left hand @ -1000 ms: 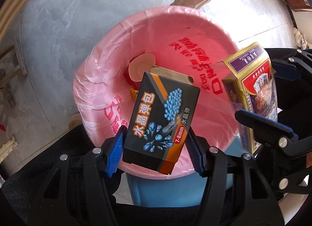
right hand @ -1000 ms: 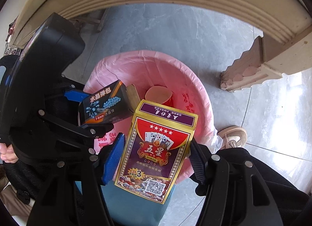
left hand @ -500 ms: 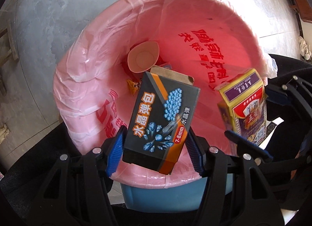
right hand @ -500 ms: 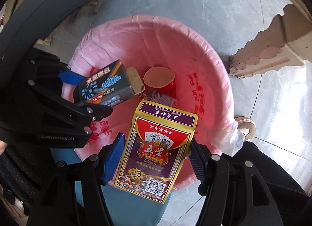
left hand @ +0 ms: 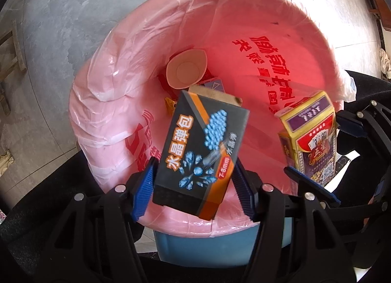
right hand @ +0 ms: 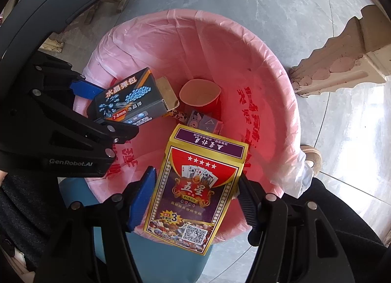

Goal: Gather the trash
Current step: 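Open the left tool while the right tool opens, dropping both boxes into the bin, then move both tools up from the bin back over the table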

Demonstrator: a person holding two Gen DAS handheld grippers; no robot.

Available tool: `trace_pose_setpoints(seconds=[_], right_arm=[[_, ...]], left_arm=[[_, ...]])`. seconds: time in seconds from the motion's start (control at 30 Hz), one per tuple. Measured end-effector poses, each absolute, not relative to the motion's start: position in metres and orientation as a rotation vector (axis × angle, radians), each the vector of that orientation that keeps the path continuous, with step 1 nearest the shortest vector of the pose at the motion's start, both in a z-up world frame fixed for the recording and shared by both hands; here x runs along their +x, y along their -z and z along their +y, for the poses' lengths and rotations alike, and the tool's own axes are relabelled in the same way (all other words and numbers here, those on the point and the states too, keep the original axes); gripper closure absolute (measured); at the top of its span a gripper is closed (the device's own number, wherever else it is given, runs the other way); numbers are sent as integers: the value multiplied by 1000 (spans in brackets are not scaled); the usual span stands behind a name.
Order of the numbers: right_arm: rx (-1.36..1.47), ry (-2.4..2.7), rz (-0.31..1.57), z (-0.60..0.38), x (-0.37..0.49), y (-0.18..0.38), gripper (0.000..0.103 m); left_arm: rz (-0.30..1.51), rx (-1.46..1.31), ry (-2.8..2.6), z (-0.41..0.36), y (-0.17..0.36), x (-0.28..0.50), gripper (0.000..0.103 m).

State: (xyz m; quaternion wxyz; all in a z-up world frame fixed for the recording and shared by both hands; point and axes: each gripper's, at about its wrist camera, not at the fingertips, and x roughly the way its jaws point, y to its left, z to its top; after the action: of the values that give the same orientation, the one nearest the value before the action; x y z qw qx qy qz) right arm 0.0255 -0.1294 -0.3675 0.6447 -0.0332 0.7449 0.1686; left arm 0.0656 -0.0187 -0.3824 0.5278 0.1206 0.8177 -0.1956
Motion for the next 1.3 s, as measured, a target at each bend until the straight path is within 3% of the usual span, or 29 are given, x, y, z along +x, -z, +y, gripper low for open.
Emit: trace_pose_setpoints(seconds=[0.1,0.97,1.17,1.3], right_arm=[[-81,-379,1697,-129,26,369,32],[-102,-368,1682,-127,28,365,30],[-104,-366,1638,-129,22,334,25],[-76,-397,1561,-134,15,284,25]], left_arm=[[1957,301,475,-21,382,65,35],[1935,362,471,-25,376,64,34],[1858,329,476,-16,336,59,34],[1753,294,473,-5,277,51,34]])
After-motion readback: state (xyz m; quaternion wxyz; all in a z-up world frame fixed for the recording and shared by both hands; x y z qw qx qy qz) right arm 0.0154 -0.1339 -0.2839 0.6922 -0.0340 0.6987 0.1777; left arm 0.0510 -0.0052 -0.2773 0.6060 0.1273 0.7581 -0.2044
